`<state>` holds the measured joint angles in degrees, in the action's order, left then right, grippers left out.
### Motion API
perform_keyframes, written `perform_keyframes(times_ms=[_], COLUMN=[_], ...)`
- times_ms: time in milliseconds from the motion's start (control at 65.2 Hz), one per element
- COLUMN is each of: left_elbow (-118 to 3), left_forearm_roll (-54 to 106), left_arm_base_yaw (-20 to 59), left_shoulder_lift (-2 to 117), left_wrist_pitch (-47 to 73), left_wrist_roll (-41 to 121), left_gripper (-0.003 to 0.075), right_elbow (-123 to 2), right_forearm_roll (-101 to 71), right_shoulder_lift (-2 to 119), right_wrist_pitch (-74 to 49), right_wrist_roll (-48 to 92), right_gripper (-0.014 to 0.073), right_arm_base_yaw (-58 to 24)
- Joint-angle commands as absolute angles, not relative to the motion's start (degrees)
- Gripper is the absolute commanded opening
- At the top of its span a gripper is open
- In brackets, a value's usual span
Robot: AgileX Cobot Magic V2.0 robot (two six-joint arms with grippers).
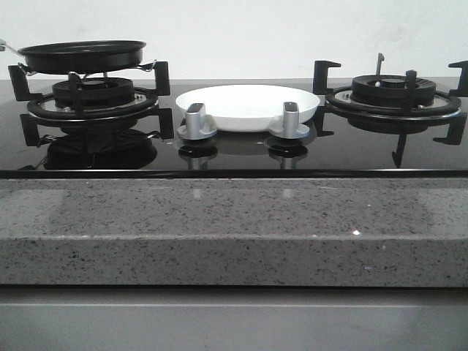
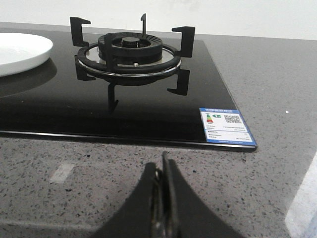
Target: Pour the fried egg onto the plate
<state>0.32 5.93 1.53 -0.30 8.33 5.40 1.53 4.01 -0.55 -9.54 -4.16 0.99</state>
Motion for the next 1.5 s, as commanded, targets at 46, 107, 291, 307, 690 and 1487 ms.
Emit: perform_keyframes(times_ms=[46, 107, 291, 307, 690, 1487], left_elbow=[0.71, 0.71, 0.71, 0.71, 0.71, 0.31], left_forearm_roll=[6.42, 6.42, 6.42, 6.42, 6.42, 8.08], left_arm_base_yaw=[1.82, 1.82, 1.82, 1.82, 1.82, 1.82], left_shoulder_lift=[-1.27, -1.27, -1.27, -1.27, -1.27, -1.27], left_wrist_pitch=[3.43, 3.43, 3.31, 3.31, 3.31, -0.69], left_wrist_roll=[4.86, 4.86, 4.86, 4.86, 4.86, 4.86], left_gripper=[-0.0019, -0.0019, -0.0019, -0.0019, -0.0019, -0.0020], right_elbow=[1.32, 1.32, 1.32, 1.32, 1.32, 1.14], right_forearm_roll=[3.78, 3.78, 3.78, 3.78, 3.78, 3.78], right_shoulder_lift=[-1.72, -1.72, -1.72, -1.72, -1.72, -1.72], right_wrist_pitch=[-4.81, -4.81, -4.81, -4.81, -4.81, -3.71], right_wrist_roll=[-3.94, -3.94, -3.94, -3.94, -3.94, -3.94], right_gripper=[-0.0060, -0.0060, -0.0060, -0.0060, -0.0060, -0.0060], right_arm_base_yaw=[1.45, 1.45, 1.45, 1.45, 1.45, 1.45])
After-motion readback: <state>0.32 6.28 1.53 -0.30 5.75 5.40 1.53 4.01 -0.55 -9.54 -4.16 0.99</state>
